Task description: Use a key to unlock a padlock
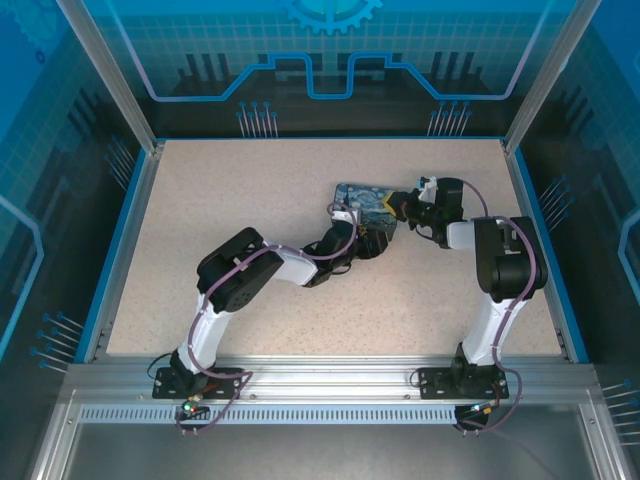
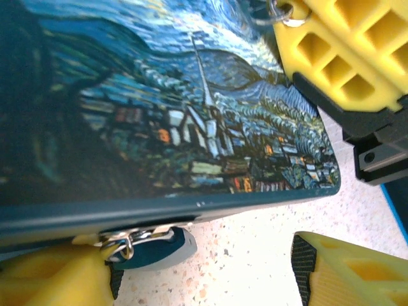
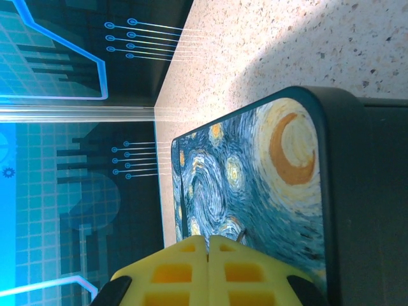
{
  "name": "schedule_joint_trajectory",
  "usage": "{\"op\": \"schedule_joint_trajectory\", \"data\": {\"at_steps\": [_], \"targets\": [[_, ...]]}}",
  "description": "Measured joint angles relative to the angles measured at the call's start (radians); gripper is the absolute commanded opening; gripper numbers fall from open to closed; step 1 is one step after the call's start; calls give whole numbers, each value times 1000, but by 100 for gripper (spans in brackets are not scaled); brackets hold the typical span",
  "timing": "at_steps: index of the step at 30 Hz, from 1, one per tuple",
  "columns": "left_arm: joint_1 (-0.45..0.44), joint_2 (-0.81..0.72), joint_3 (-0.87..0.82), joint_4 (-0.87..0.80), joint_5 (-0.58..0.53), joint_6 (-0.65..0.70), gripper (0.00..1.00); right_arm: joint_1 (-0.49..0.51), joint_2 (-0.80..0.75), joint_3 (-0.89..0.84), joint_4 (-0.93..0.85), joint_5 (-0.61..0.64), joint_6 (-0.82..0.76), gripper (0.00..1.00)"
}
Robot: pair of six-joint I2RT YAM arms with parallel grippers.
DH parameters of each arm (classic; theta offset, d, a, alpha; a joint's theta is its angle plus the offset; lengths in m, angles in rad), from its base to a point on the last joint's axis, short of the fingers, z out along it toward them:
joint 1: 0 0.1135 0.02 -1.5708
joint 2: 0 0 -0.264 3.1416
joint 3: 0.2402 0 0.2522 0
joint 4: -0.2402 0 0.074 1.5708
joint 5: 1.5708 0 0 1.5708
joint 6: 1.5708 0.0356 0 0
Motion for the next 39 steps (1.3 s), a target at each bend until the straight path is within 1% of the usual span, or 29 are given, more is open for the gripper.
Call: {"op": "schedule_joint_trajectory", "data": {"at_steps": [7, 12, 14, 27, 29, 31, 34, 39], "targets": [[3, 8, -17, 63, 6, -50, 67, 0, 3, 0, 6, -2, 0, 0], [3, 15, -18, 79, 2, -75, 63, 0, 5, 0, 10, -3, 0, 0], [2, 20, -24, 100, -6, -89, 60, 0, 6, 0, 13, -3, 0, 0], [-16, 35, -71, 221, -84, -153, 55, 0, 16, 0, 35, -11, 1, 0], [-21, 39, -72, 229, -97, -161, 53, 0, 18, 0, 38, -11, 1, 0], [-23, 47, -72, 243, -108, -175, 47, 0, 19, 0, 42, -11, 1, 0], [-23, 60, -72, 257, -119, -191, 45, 0, 19, 0, 43, -11, 1, 0], [-25, 69, -72, 281, -127, -201, 46, 0, 20, 0, 44, -11, 1, 0]]}}
